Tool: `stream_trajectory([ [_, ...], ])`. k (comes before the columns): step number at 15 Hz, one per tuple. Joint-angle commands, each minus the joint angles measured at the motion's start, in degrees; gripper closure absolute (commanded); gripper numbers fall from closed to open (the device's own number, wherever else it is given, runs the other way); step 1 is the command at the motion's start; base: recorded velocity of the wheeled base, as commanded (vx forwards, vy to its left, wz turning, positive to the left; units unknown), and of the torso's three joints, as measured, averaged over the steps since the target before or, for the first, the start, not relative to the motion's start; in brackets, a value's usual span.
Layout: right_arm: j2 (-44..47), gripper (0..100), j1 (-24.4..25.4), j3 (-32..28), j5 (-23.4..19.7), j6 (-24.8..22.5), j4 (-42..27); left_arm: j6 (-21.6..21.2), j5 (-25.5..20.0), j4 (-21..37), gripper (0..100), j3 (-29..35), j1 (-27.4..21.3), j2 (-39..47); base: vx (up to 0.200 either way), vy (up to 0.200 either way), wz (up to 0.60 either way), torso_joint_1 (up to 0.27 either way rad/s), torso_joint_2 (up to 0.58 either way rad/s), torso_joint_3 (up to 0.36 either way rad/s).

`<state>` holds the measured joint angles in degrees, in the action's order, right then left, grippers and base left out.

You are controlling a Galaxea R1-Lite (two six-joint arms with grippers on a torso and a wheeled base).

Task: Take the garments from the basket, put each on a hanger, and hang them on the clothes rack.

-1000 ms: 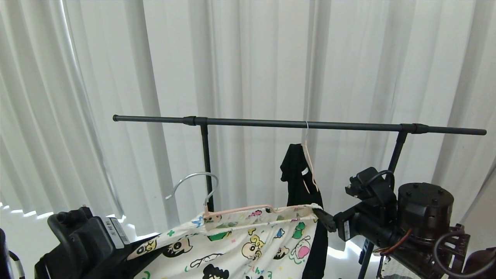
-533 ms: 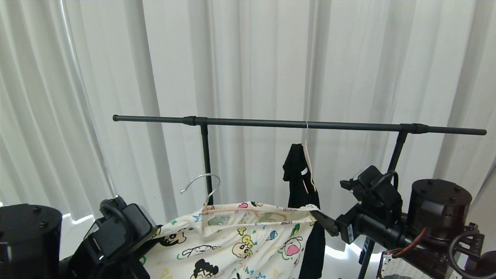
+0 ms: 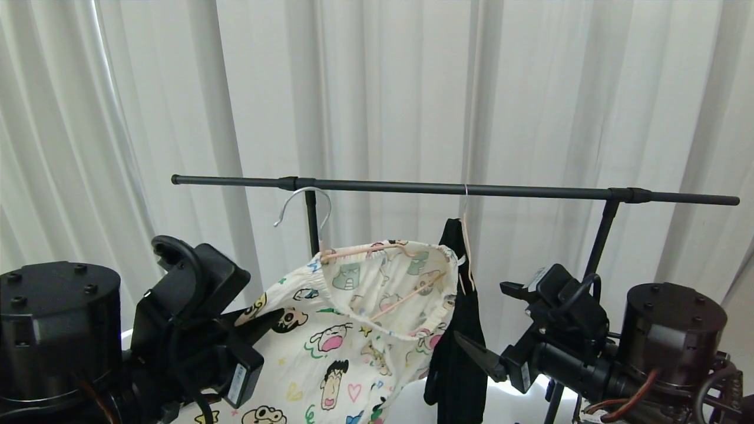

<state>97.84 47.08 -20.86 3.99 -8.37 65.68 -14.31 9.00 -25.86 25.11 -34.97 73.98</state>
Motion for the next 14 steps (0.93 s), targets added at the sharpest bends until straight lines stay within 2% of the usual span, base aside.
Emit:
stream_trajectory([
  [1, -0.2, 0, 1.1, -0.1, 0.0, -0.3, -0.2, -0.1, -0.2, -0.2, 100, -0.8, -0.4, 0.1, 0.000, 0.000, 0.00, 0.000, 0.00, 0.000],
  [3, -1.3, 0, 1.1, -0.5, -1.8, -1.5, -1.9, -0.3, -1.5, -0.9, 100, -1.6, -1.7, 0.0, 0.000, 0.000, 0.00, 0.000, 0.00, 0.000],
  [5, -4.2, 0, 1.2, -1.4, -6.1, -2.6, -6.5, -1.3, -6.5, -1.0, 100, -2.3, -2.7, 0.1, 0.000, 0.000, 0.00, 0.000, 0.00, 0.000],
  [7, -7.3, 0, 1.2, -4.9, -9.4, -4.1, -13.8, -6.2, -10.5, -1.0, 100, -4.6, -2.4, 0.1, 0.000, 0.000, 0.00, 0.000, 0.00, 0.000],
  [8, -8.5, 0, 1.3, -6.9, -10.8, -4.1, -17.3, -7.0, -11.5, -1.0, 100, -5.2, -2.4, -0.1, 0.000, 0.000, 0.00, 0.000, 0.00, 0.000],
  [13, -10.9, 0, 6.3, -20.5, -19.7, -6.1, -42.1, -8.0, -12.0, -1.0, 100, -5.2, -5.3, -2.7, 0.000, 0.000, 0.00, 0.000, 0.00, 0.000],
  [14, -10.0, 0, 6.8, -22.8, -21.6, -7.4, -45.8, -9.9, -12.0, -1.0, 100, -5.5, -5.9, -3.4, 0.000, 0.000, 0.00, 0.000, 0.00, 0.000],
])
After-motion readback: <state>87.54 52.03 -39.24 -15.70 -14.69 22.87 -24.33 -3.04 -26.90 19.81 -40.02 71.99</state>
